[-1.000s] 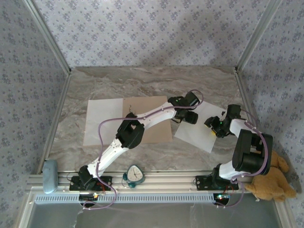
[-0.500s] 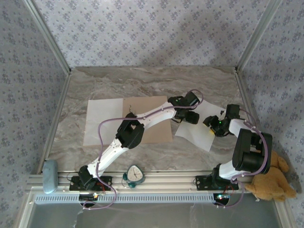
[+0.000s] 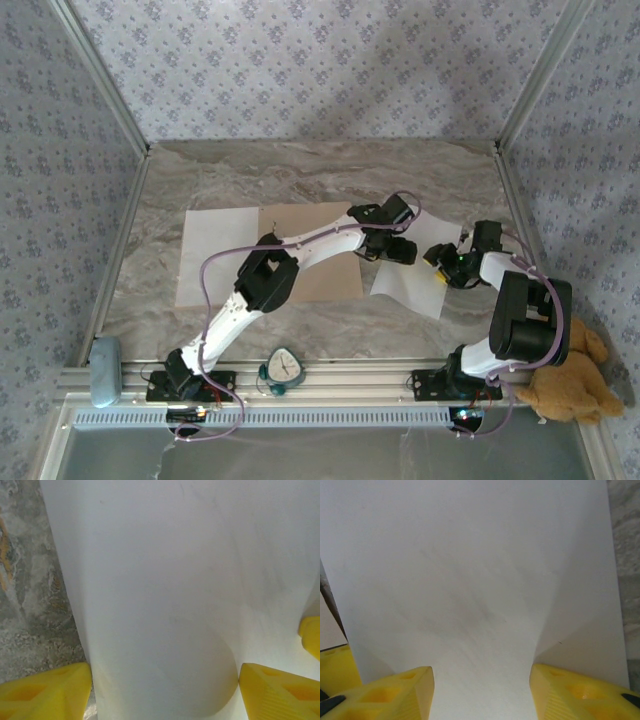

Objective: Put the files into the folder

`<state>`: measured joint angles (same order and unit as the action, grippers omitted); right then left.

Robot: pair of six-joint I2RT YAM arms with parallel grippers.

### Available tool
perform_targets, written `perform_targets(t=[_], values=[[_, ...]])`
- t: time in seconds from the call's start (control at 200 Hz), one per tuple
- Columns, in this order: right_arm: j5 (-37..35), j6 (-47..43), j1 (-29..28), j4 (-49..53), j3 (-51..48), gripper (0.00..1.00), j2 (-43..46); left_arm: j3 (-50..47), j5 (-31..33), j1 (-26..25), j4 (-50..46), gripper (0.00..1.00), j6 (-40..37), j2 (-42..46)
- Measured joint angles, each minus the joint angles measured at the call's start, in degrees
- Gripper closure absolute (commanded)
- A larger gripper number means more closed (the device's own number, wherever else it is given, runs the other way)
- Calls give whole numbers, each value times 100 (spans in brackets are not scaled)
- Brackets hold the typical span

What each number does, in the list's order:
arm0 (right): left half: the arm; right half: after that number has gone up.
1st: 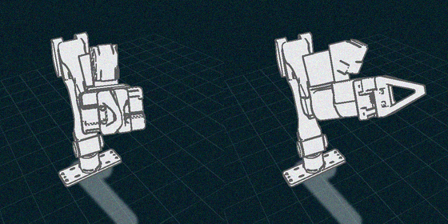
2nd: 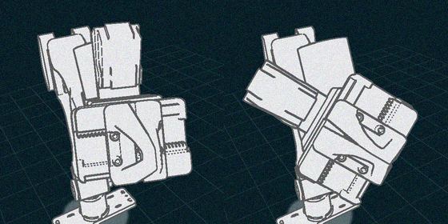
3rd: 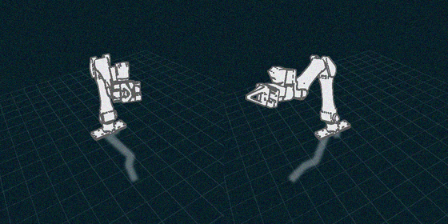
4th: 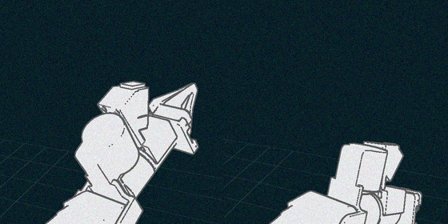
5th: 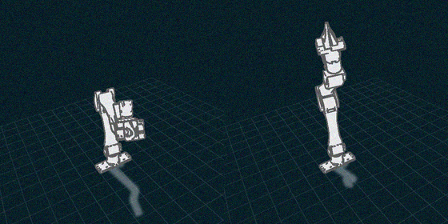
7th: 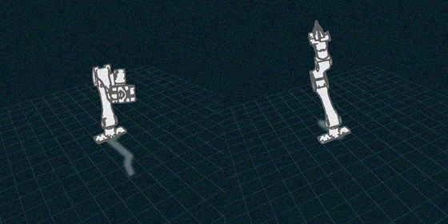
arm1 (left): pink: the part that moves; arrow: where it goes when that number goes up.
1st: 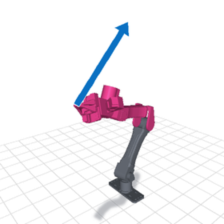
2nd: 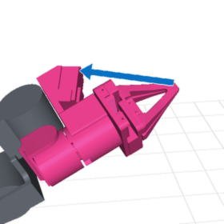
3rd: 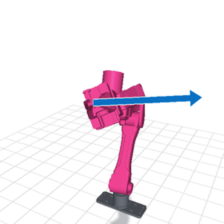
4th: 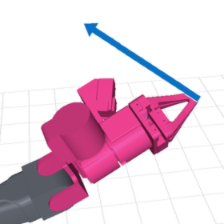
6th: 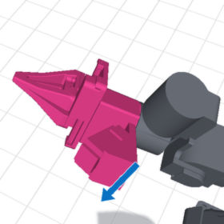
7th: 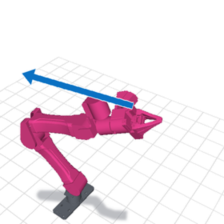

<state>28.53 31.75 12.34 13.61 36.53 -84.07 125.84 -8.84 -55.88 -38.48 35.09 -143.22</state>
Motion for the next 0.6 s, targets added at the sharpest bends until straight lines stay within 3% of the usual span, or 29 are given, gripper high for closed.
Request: perform_targets(t=[0.33,0.6], values=[[234,258,-168,-205,-96,46,-11,-787,-367,90,702,22,374,367],[326,516,-282,-256,-109,46,-15,-894,-426,114,826,25,507,407]])
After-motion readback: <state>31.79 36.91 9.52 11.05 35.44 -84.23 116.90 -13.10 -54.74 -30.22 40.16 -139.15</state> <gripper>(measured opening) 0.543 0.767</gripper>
